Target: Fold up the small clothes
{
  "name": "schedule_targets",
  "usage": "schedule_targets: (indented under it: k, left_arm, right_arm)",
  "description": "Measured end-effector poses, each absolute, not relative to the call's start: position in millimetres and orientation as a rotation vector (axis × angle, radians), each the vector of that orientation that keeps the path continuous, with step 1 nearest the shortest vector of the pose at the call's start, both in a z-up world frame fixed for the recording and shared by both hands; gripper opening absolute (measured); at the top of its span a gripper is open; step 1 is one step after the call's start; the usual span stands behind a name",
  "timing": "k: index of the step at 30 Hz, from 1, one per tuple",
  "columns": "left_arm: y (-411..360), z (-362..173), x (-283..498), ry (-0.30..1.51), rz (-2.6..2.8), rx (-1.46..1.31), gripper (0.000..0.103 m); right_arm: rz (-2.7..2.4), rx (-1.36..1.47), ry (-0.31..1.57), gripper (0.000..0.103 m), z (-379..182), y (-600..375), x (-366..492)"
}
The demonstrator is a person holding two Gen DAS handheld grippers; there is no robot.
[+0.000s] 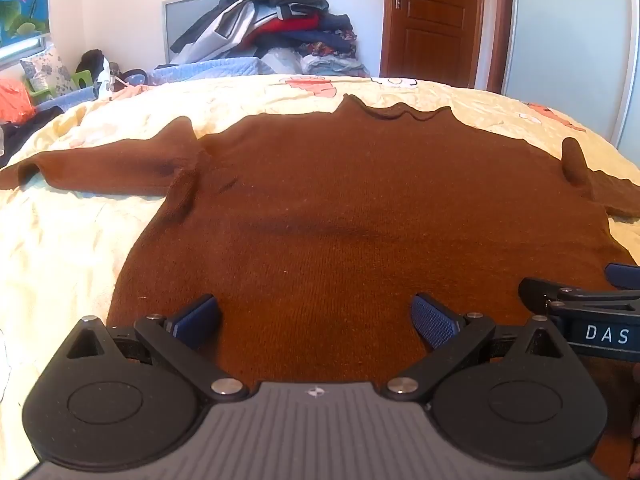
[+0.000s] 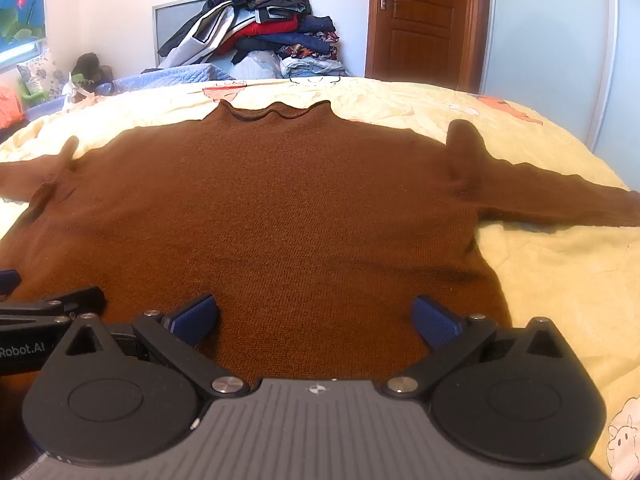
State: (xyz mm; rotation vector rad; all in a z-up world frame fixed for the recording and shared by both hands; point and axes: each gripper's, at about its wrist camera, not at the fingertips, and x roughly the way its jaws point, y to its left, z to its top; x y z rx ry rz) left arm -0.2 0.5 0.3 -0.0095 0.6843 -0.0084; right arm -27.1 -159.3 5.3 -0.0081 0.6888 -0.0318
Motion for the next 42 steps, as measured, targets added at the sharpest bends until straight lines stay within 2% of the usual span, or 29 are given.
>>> schedule_targets:
  k: [42]
  left_arm:
    - [-2.2,1.5,-3.5,0.684,0.000,0.003,0.103]
  right_arm:
    - [-0.029,-0.010,0.688,0.103,5.7,-160.0,-28.1]
